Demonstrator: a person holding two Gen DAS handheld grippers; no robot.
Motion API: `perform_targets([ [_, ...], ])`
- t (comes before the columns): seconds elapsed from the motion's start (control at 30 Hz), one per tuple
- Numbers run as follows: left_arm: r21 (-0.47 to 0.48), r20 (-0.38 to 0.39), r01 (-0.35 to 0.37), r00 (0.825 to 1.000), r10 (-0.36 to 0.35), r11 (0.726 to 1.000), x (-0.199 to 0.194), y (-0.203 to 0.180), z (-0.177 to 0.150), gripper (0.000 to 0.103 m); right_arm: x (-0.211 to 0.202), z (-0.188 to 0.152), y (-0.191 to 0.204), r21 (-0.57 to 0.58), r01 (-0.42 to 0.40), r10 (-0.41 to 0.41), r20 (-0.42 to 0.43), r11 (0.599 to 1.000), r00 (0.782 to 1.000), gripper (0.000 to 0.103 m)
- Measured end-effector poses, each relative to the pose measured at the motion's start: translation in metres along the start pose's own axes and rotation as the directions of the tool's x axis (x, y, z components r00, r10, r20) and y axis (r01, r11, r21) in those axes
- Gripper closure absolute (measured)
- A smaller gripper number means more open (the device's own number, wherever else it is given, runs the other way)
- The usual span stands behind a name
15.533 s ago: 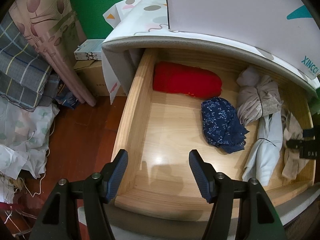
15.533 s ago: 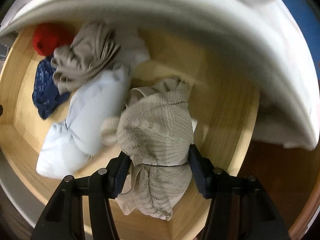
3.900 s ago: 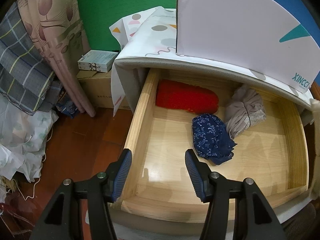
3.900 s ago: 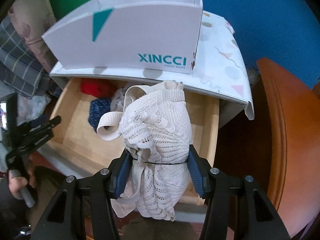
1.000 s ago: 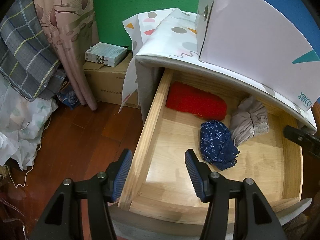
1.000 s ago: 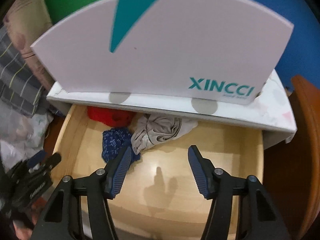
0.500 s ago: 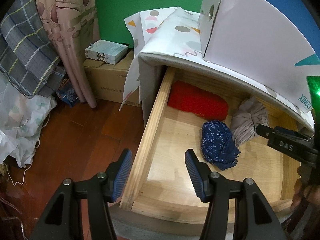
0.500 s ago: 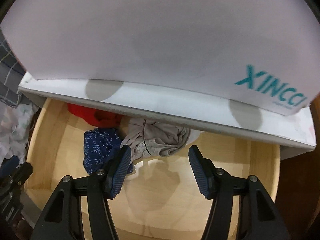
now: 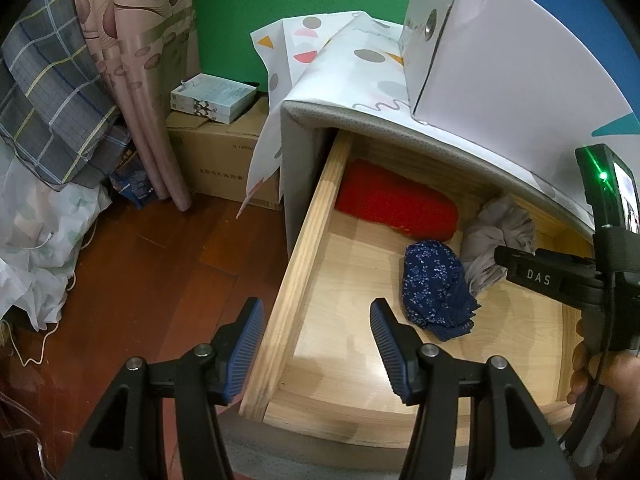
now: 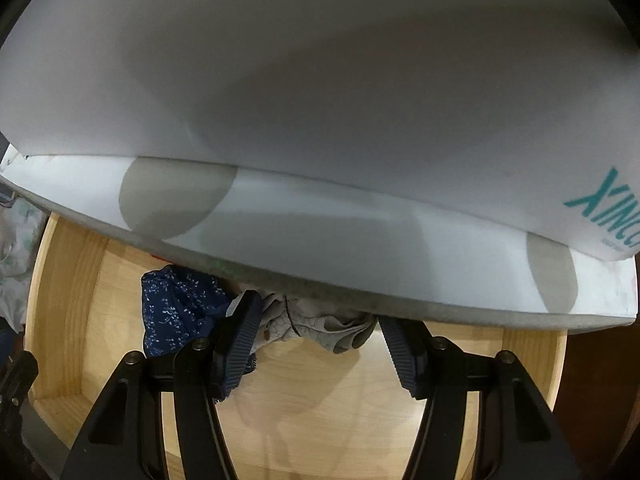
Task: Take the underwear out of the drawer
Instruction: 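Lower the right gripper into the drawer and grasp the grey folded underwear, then hold the grey underwear closed in the right gripper above the drawer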
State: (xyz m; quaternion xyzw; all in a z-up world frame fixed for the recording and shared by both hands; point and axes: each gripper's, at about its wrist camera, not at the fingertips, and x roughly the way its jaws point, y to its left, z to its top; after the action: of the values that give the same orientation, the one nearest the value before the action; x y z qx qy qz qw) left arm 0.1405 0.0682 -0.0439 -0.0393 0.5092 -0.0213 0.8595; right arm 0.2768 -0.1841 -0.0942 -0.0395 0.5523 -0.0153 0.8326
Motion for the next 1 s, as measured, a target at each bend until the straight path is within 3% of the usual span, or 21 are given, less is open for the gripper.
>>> perform_targets([
  [0.17, -0.005, 0.000, -0.002, 1.000, 0.002, 1.000, 0.000, 0.000, 0.000, 0.046, 0.002, -0.001, 0.002, -0.001, -0.001, 0.001, -0.017, 1.000, 1.000, 0.060],
  [0.53, -0.012, 0.007, 0.002, 1.000, -0.002, 1.000, -0.001, 0.001, 0.000, 0.046, 0.010, -0.011, -0.011, 0.055, -0.008, 0.014, -0.112, 0.998, 0.994, 0.075],
  [0.9, -0.011, 0.008, 0.001, 1.000, 0.000, 1.000, 0.000, -0.001, -0.001, 0.046, 0.010, -0.031, -0.044, 0.093, 0.023, -0.005, -0.187, 0.995, 0.982, 0.078],
  [1.0, -0.009, 0.007, 0.001, 1.000, 0.000, 1.000, 0.000, -0.002, 0.000, 0.046, 0.010, -0.040, -0.058, 0.113, 0.027, -0.004, -0.205, 0.993, 0.979, 0.083],
])
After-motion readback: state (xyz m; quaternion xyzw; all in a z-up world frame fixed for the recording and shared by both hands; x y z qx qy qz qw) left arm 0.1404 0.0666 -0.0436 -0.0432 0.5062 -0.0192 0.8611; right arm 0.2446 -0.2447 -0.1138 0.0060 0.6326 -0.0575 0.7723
